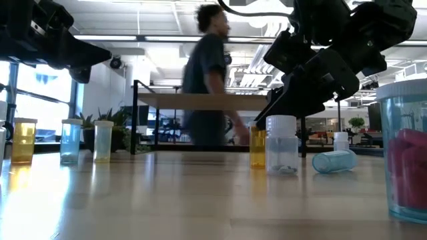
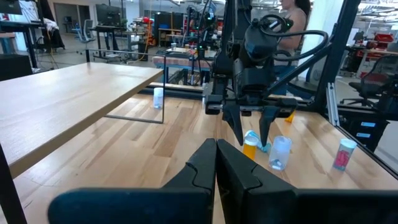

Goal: Pick and place medicine bottles onto shelf by color
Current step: Put the middle orange pill bottle on the shelf

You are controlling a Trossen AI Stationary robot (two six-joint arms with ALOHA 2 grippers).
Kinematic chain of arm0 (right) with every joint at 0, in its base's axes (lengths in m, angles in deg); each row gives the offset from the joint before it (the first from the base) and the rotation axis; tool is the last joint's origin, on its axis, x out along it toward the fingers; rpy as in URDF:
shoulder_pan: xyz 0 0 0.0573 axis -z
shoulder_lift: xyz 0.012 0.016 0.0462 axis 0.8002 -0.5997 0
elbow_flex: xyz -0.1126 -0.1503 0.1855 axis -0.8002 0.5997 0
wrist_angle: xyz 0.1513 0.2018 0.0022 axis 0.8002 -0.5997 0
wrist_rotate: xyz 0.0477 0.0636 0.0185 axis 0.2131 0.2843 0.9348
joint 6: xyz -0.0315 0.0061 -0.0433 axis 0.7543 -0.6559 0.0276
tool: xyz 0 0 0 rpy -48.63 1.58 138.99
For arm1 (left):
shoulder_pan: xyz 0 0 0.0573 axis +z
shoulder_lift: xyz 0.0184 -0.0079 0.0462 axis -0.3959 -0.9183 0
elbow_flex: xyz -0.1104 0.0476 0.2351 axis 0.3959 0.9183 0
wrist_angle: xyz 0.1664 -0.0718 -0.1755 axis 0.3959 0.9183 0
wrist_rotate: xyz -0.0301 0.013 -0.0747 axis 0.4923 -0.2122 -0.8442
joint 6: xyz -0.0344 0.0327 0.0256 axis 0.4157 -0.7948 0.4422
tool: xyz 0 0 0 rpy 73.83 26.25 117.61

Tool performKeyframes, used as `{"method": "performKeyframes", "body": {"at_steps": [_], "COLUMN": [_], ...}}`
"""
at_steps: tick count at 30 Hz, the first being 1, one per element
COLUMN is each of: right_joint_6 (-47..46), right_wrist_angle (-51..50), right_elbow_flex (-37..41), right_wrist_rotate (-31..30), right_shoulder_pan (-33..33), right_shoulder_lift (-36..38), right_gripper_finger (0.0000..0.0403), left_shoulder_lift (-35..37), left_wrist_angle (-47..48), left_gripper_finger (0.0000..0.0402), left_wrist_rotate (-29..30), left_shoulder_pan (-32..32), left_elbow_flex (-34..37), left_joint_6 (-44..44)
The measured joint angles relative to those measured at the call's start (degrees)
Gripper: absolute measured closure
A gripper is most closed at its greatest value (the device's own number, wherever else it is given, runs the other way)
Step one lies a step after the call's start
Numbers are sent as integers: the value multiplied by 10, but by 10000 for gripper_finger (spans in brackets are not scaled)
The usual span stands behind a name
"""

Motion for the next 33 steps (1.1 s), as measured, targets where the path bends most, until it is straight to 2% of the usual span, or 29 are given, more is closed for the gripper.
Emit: {"method": "performKeyframes", "body": {"at_steps": [5,9,16,22,27,33], "right_joint_6": [0,1,2,25,59,101], "right_wrist_angle": [0,0,0,0,1,2], "right_elbow_flex": [0,0,0,0,0,0], "right_wrist_rotate": [0,0,4,3,-34,-109], "right_shoulder_pan": [0,0,0,0,0,26], "right_shoulder_lift": [0,0,9,64,131,221], "right_gripper_finger": [279,303,302,303,303,303], "left_shoulder_lift": [0,0,0,0,0,0], "left_wrist_angle": [0,0,0,0,0,0], "left_gripper_finger": [401,401,401,401,401,401], "left_wrist_rotate": [0,0,0,0,0,0], "left_shoulder_pan": [0,0,0,0,0,0], "left_elbow_flex": [0,0,0,0,0,0], "left_joint_6": [0,0,0,0,0,0]}}
